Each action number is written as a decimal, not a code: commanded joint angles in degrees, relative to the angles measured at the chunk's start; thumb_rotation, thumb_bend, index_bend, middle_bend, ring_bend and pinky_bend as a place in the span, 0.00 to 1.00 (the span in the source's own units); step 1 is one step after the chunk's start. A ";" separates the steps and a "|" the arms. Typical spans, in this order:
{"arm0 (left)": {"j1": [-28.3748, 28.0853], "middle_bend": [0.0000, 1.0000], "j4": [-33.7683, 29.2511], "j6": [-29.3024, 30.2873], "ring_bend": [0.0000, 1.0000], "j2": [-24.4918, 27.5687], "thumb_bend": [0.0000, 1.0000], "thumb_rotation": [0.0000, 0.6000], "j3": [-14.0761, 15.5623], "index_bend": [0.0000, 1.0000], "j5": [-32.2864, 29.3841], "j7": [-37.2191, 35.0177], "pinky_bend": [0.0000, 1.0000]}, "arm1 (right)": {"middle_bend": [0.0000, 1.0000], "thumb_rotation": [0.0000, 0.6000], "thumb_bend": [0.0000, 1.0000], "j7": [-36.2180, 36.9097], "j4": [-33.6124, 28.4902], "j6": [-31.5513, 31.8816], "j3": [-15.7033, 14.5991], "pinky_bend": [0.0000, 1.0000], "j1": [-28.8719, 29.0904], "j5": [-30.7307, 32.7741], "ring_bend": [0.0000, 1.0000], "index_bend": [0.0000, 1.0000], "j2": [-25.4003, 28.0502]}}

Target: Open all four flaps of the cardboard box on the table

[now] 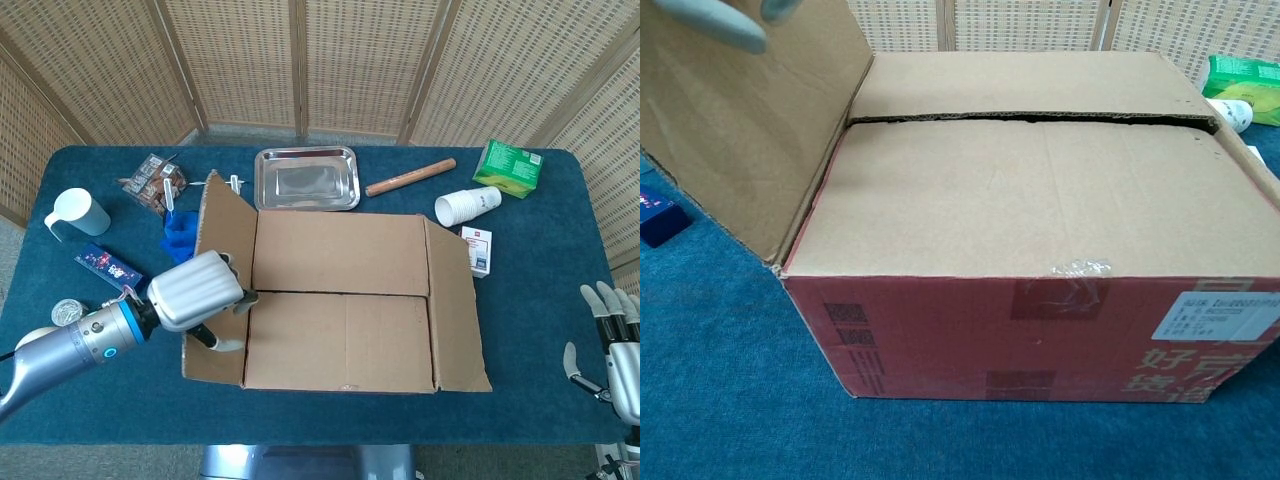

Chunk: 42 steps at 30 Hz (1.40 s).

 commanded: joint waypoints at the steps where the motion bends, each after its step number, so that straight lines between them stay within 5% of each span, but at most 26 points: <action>1: 0.66 0.94 0.82 -0.33 0.69 0.27 0.00 0.61 0.48 0.57 -0.15 -0.34 0.51 | 0.00 0.43 0.55 0.08 0.04 0.01 0.02 0.00 -0.01 0.08 0.00 0.00 0.03; 10: 3.00 0.94 4.20 -1.01 0.69 -0.93 0.00 0.61 2.62 0.57 -0.26 -1.01 0.51 | 0.00 0.43 0.55 -0.38 0.05 -0.43 -0.04 0.00 0.20 0.20 0.00 0.00 -0.14; 29: 8.50 0.86 16.92 2.21 0.65 -13.38 0.01 0.61 8.32 0.54 -0.20 -3.34 0.45 | 0.00 0.43 0.55 -0.81 -0.06 -1.15 -0.21 0.00 0.53 0.33 0.00 0.00 -0.38; 42: 10.32 0.74 18.64 9.03 0.50 -13.90 0.01 0.61 7.58 0.51 0.31 -4.95 0.39 | 0.00 0.43 0.55 -0.11 -0.24 -0.96 -0.34 0.00 0.42 0.16 0.00 0.00 -0.10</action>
